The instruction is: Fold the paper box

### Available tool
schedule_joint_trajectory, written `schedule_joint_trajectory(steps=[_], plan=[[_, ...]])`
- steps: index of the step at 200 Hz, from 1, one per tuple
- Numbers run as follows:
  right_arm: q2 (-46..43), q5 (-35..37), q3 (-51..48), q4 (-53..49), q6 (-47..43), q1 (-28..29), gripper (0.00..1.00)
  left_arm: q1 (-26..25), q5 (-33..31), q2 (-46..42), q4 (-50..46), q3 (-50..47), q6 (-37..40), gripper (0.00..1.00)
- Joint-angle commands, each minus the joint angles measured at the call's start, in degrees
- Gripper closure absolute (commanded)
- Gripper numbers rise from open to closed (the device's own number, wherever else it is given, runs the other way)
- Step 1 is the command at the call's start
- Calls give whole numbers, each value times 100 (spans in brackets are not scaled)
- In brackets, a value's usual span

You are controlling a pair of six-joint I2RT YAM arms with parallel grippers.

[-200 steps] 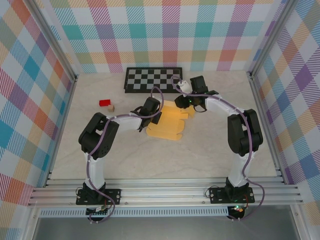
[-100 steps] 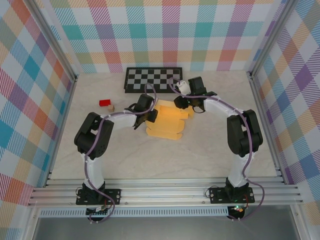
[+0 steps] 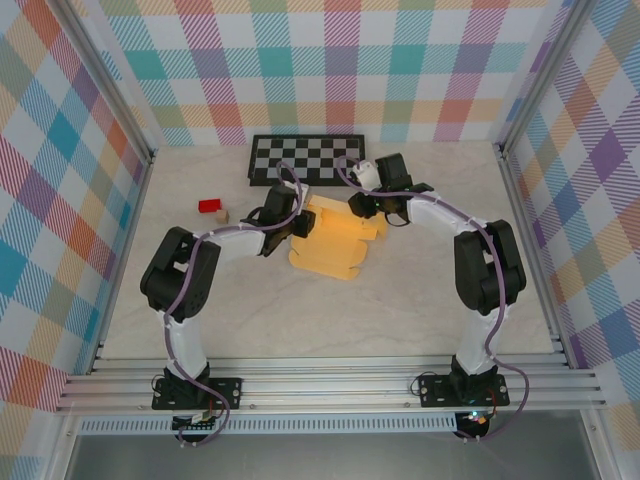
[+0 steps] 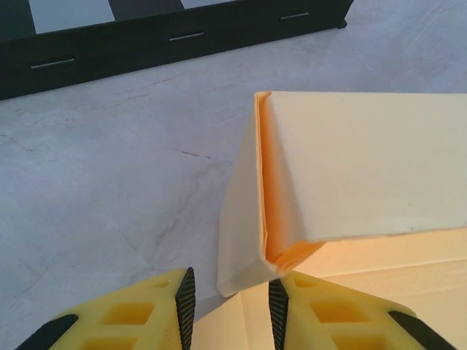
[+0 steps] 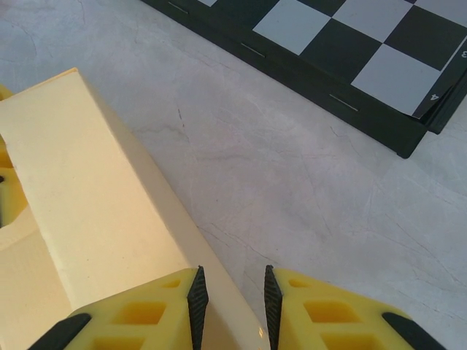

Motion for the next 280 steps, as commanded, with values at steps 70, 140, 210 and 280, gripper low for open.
schedule_joint_trajectory(steps=[70, 140, 210, 280], plan=[[20, 2, -134, -488, 1, 216, 70, -328, -1384, 655, 749, 602, -1190, 100], [-33, -14, 21, -632, 285, 293, 70, -565, -1962, 935, 8, 1139, -1103, 100], [191, -269, 636, -1032, -13, 288, 67, -554, -1230, 771, 67, 726, -265, 100], [473, -456, 1378, -1404, -259, 191, 67, -536, -1035, 633, -92, 677, 139, 100]])
